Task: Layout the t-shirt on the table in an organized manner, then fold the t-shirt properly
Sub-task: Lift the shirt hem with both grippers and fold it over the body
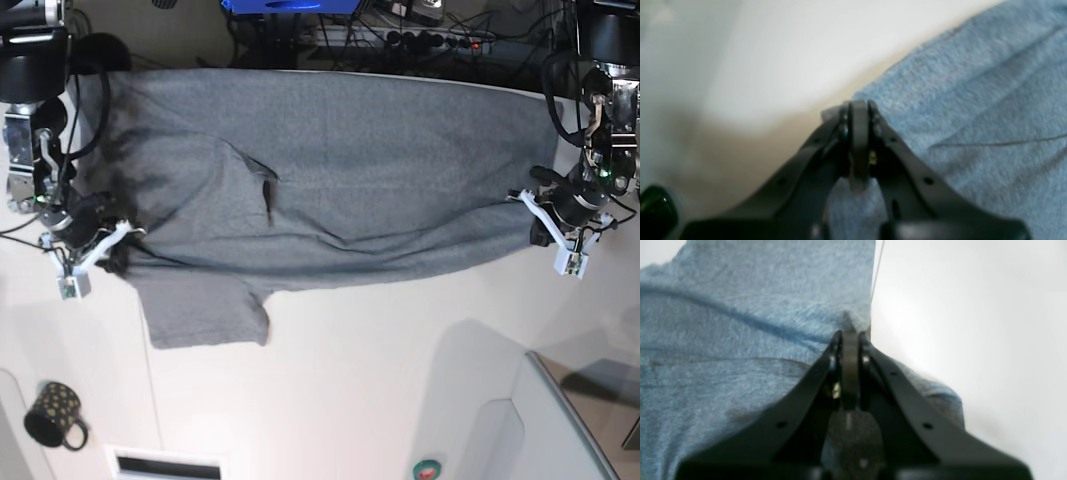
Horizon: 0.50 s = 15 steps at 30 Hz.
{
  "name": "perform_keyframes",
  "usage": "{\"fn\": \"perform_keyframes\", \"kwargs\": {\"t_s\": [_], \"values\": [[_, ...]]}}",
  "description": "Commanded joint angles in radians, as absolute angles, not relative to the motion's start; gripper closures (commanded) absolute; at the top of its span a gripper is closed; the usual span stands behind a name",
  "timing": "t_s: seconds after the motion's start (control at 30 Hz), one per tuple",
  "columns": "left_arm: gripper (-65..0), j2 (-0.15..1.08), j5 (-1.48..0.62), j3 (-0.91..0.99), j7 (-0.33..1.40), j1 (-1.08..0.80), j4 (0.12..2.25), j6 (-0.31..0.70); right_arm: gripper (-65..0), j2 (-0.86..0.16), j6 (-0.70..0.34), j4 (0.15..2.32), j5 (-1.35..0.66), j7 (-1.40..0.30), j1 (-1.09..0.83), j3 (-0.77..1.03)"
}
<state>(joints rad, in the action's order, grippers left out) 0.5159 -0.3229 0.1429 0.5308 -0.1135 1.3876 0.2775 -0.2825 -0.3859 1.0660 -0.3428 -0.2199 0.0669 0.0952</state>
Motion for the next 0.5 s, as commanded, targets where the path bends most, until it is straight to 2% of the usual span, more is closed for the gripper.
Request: {"fn": "perform_keyframes", "kwargs": {"t_s": [0.0, 0.1, 0.23, 0.47], "values": [[0.0, 0.536, -0.326, 0.170, 0.513, -0.102, 1.403, 0.272, 0.0, -0.305, -0.390, 1.084, -0.354, -0.197, 0.081, 0.120], [0.0, 0.536, -0.326, 0.199, 0.513, -0.102, 1.394, 0.292, 0.0, -0.305, -0.390, 1.086, -0.354, -0.197, 0.065, 0.134], [0.0, 0.532, -0.325, 0.206, 0.515, -0.101, 1.357, 0.386, 0.0, -0.305, -0.390, 1.129, -0.354, -0.199, 0.025, 0.134], [0.0, 0.529, -0.325, 0.205, 0.513, -0.101, 1.310, 0.390, 0.0, -0.286, -0.390, 1.244, -0.355, -0.288, -0.053, 0.139]]}}
